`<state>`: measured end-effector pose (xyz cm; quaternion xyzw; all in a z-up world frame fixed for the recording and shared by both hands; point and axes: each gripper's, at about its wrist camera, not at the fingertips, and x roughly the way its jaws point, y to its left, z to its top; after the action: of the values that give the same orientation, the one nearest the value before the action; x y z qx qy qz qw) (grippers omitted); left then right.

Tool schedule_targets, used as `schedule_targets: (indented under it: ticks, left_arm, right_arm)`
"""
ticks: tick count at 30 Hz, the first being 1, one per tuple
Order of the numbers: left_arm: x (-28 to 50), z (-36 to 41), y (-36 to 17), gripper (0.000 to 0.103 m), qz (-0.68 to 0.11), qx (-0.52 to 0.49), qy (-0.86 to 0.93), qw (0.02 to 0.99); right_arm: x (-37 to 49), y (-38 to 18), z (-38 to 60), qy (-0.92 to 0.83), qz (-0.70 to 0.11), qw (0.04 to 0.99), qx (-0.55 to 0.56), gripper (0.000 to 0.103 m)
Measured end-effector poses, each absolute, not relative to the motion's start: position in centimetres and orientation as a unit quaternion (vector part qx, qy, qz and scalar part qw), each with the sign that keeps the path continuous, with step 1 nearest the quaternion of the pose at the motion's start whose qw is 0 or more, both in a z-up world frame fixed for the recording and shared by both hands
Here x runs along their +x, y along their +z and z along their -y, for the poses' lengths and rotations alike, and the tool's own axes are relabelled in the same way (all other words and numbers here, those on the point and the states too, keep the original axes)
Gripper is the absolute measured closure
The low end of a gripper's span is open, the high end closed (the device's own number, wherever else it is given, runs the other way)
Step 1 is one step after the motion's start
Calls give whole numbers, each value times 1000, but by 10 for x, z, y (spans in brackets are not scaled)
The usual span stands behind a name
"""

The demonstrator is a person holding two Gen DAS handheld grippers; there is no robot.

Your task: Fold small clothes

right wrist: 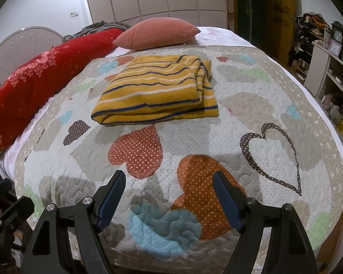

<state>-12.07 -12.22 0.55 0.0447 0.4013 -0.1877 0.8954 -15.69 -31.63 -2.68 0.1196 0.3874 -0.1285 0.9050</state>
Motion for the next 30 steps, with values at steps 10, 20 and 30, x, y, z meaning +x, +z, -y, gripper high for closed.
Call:
schedule_targets:
  ticks: [10, 20, 30]
  left_arm:
    - [-119, 122, 0, 0, -413, 40, -189, 890]
    - [-117, 123, -6, 0, -423, 37, -190, 885]
    - [-110, 128, -21, 0, -450, 32, -192, 872]
  right_arm:
    - [-157, -27, 316, -125, -389, 905, 117, 20]
    - [-158, -30, 315, -123, -392, 905, 114, 19]
    - [-158, -43, 326, -125, -400, 900, 123, 19]
